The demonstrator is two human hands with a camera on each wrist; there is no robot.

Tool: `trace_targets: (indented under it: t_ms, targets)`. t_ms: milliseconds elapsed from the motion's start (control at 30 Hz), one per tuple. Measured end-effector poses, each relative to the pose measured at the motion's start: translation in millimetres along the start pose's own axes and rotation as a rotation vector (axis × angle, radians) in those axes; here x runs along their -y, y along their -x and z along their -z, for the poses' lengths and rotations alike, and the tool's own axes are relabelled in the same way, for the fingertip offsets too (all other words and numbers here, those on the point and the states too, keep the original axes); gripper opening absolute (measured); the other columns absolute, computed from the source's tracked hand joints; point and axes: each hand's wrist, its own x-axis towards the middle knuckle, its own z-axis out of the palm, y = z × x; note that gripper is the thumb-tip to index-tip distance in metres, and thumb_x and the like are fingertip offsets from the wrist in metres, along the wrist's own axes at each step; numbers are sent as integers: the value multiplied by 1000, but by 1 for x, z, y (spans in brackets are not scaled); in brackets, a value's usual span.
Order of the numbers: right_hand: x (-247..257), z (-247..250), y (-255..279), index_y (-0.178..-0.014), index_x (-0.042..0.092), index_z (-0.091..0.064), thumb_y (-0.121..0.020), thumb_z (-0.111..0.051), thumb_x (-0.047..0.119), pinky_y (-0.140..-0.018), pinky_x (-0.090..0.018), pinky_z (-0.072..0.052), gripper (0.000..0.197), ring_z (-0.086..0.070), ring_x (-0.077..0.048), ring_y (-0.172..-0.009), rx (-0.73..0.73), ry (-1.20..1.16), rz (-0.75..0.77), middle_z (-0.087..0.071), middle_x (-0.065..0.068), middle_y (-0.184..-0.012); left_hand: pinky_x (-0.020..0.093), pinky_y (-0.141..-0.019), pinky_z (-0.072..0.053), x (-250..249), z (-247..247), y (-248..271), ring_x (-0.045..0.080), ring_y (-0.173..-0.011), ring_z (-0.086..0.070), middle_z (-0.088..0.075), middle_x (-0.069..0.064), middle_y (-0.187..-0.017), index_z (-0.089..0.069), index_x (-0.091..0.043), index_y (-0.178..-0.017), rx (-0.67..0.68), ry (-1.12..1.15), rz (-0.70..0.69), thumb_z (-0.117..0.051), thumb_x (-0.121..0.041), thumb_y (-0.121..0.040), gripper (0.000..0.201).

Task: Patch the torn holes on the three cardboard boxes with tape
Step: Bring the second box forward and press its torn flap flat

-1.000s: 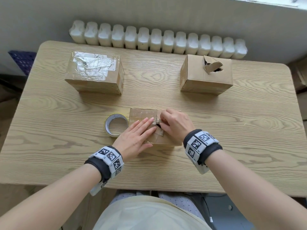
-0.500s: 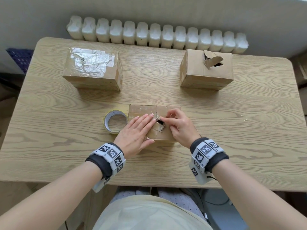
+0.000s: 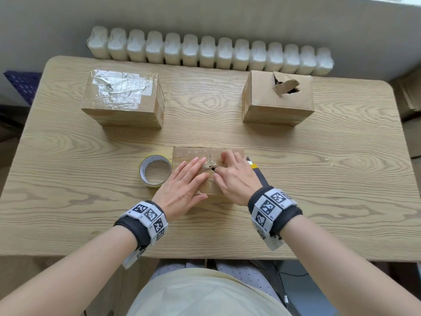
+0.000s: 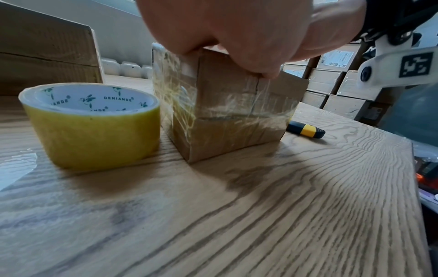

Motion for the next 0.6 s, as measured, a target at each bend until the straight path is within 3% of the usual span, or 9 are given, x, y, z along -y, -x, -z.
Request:
trace_targets:
  t_ms: [100, 267, 367, 600]
  targets:
    - [0, 4, -6, -98, 16, -68, -93, -45, 34, -99, -40, -32, 30, -35, -24, -110, 75, -136, -155, -39, -3, -118, 42, -113, -21, 1, 0, 0, 24, -141, -28, -33, 12, -151, -38, -13, -131, 14, -6, -1, -35, -49, -93, 52]
    - [-7, 4, -11, -92, 15, -69, -84, -67, 25, -105, -34, -28, 14, -35, -20, -115, 60, -415, -264, -38, 4, -109, 42, -113, -20, 2, -1, 0, 23, -142, -24, -32, 12, -152, -36, -13, -135, 35, -15, -4, -34, -49, -93, 56]
    - [-7, 6, -14, -86, 15, -71, -85, -67, 29, -104, -29, -28, 14, -37, -16, -114, 31, -476, -303, -41, 5, -106, 42, -113, -20, 2, -1, 0, 23, -141, -25, -32, 13, -151, -37, -13, -135, 30, -24, -11, -33, -49, -94, 55]
    - [-9, 2, -14, -86, 9, -70, -89, -63, 26, -90, -23, -32, 18, -44, -19, -107, -58, -395, -245, -46, 4, -100, 46, -109, -26, 3, -6, 1, 27, -139, -33, -34, 9, -151, -34, -17, -141, 12, -117, -57, -30, -47, -96, 55]
